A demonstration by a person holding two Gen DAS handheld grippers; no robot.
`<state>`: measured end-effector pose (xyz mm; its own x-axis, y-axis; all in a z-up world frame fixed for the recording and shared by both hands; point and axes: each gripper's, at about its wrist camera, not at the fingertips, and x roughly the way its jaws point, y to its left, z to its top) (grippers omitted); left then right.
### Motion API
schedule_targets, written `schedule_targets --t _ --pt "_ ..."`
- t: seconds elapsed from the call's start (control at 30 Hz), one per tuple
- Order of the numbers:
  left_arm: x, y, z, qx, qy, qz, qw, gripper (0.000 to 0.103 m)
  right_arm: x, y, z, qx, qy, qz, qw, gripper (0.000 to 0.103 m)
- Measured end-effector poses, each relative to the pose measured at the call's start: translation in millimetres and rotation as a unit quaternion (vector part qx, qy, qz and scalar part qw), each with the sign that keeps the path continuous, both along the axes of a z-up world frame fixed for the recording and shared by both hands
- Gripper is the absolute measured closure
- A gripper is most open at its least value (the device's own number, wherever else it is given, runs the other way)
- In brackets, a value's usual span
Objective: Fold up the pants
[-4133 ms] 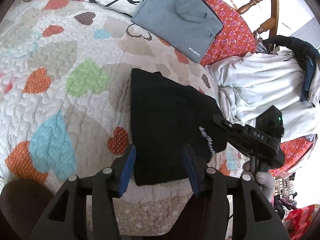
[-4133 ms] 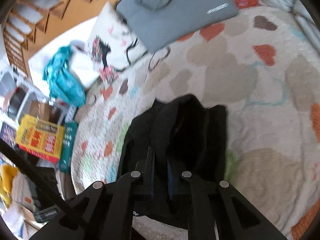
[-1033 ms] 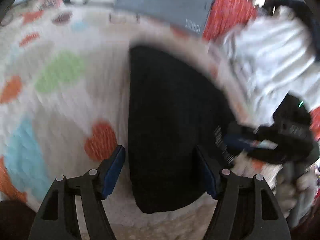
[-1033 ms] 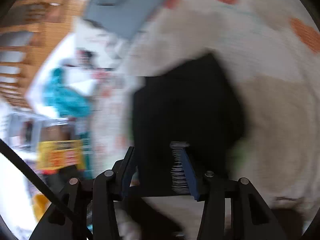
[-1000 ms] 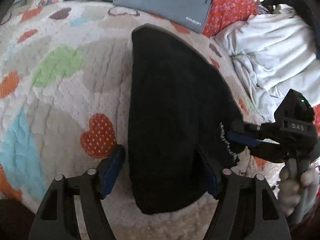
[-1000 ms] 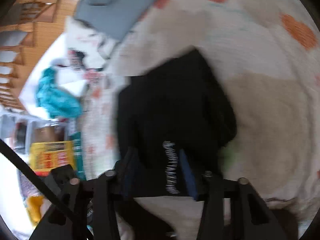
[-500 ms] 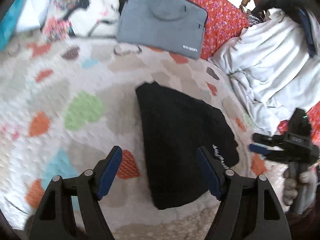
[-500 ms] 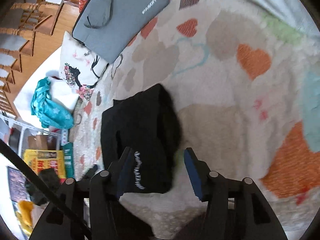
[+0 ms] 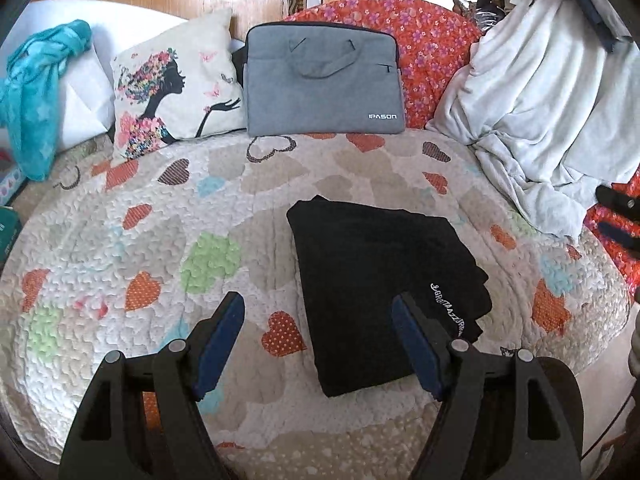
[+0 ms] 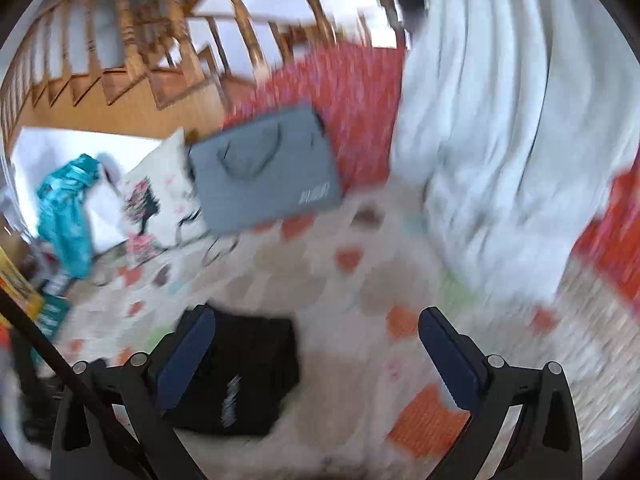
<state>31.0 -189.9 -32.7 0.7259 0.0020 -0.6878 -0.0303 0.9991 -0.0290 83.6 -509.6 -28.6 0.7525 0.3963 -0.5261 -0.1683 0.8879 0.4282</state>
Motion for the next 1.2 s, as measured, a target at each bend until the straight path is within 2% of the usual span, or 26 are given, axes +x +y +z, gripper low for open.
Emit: schedule_targets --t 0.07,0.13,0.2,0.23,0.27,0.33,0.37,0.43,0.5,0.73,0.87,0.93,1.07,1.2 --pt "-5.9 -0.9 5.6 0.006 -0.006 0.001 1.0 0.028 -3.4 -5.8 -3.2 0.011 0.01 -0.007 1.0 0.008" --pt "-11.8 -1.1 11.3 0.015 -0.013 0.005 0.9998 0.028 -22.0 -2.8 5.1 -0.035 -0.029 -0.028 0.999 0.008" --pt "-18.2 -3.5 15.7 0.02 -0.019 0.009 0.9996 0.028 -47.6 3.7 20.1 -0.087 -0.098 -0.058 0.99 0.007" --pt "-19.3 -3.5 17.3 0.021 -0.02 0.01 0.9995 0.027 -58.6 5.2 26.3 -0.101 -0.129 -0.071 0.984 0.004" --pt "-21.7 -3.5 19.7 0.021 -0.022 0.013 0.9994 0.027 -70.7 4.4 33.3 -0.105 -0.167 -0.085 0.977 0.0" --pt "-26.6 -4.3 25.2 0.025 -0.028 0.017 0.9992 0.027 -78.0 -0.1 38.4 -0.086 -0.193 -0.083 0.974 0.0" --pt "-28.4 -5.0 27.2 0.026 -0.03 0.019 0.999 0.027 -72.5 -2.1 38.3 -0.072 -0.176 -0.067 0.979 0.0" --pt "-33.7 -6.2 33.0 0.03 -0.036 0.021 0.9987 0.027 -57.3 -9.2 31.0 -0.034 -0.107 -0.037 0.993 0.0" --pt "-37.8 -6.7 37.6 0.036 -0.04 0.024 0.9982 0.027 -50.9 -15.1 21.4 -0.001 -0.069 -0.027 0.997 0.0" --pt "-45.8 -4.2 44.9 0.052 -0.041 0.032 0.9973 0.027 -53.8 -14.6 15.9 0.009 -0.048 -0.02 0.999 0.0" --pt "-41.6 2.8 38.1 0.043 -0.032 0.033 0.998 0.027 -45.4 -2.1 17.5 0.014 -0.033 -0.005 0.999 0.0" --pt "-29.9 9.0 32.8 0.025 -0.019 0.026 0.9992 0.027 -40.0 7.1 18.5 0.014 -0.022 0.005 1.0 0.0" --pt "12.8 29.5 12.2 -0.041 0.027 0.002 0.9988 0.027 -13.2 31.2 14.2 0.009 0.021 0.034 0.999 0.0" --pt "58.6 53.0 -17.3 -0.119 0.075 -0.015 0.99 0.027 43.2 58.5 -16.7 0.002 0.098 0.058 0.993 0.0"
